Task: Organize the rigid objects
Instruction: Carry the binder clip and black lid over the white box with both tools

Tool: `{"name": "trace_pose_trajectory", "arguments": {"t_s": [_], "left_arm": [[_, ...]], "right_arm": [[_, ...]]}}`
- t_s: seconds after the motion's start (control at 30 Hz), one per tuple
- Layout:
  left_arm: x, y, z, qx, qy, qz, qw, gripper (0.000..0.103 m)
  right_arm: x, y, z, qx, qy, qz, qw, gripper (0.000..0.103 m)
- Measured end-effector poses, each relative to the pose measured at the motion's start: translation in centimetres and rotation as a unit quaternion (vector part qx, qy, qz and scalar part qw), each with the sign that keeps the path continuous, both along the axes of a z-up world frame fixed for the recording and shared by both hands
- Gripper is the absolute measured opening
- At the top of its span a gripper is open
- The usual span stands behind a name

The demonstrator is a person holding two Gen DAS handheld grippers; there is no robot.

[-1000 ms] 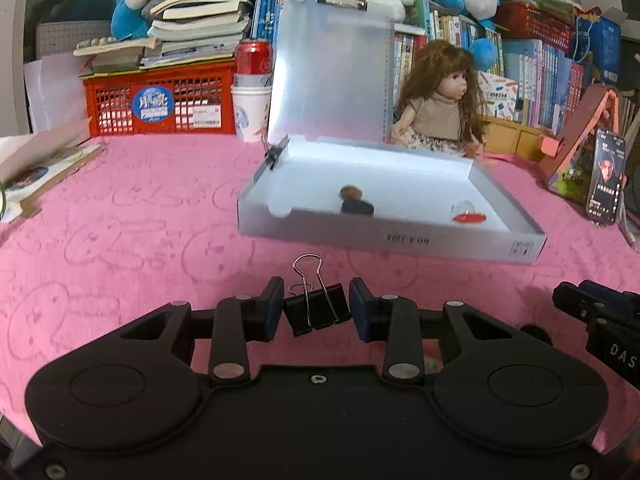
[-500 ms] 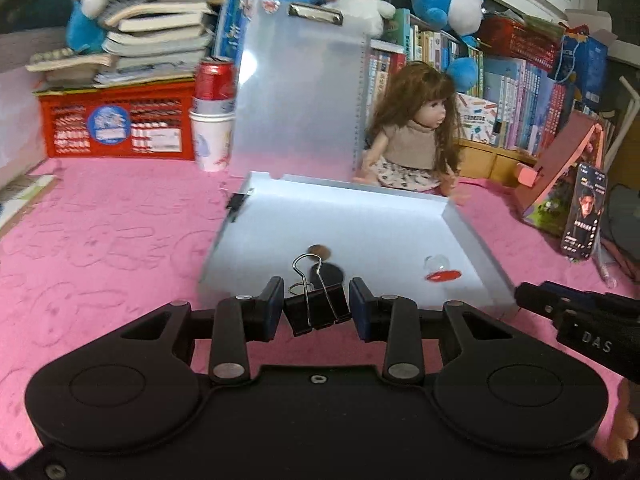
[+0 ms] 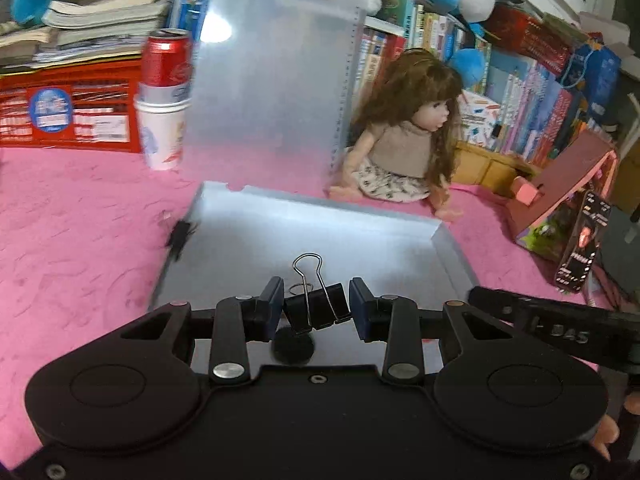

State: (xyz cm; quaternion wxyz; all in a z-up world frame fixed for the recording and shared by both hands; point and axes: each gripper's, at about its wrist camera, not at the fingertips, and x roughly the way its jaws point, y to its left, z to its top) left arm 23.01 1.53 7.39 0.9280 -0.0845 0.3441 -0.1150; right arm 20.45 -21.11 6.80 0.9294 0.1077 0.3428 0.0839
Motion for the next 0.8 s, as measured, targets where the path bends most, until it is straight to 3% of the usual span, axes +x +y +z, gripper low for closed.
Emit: {"name": "trace_pose_trajectory", "arguments": {"t_s": [0.33,0.8], "left_arm": [[4.1,-0.6,-1.9,0.012,0.019,0.013,0.9997,0.034],[6.1,-1.3,-4.8,0.031,0.035,0.02,0.9987,0.034]], "right_arm": [[3.9,1.4,-1.7,-0.044,0.021,0.004,0.999,0.036],[6.1,2.9,-4.2,-0.078,0.036,0.008,0.996,0.037]]}}
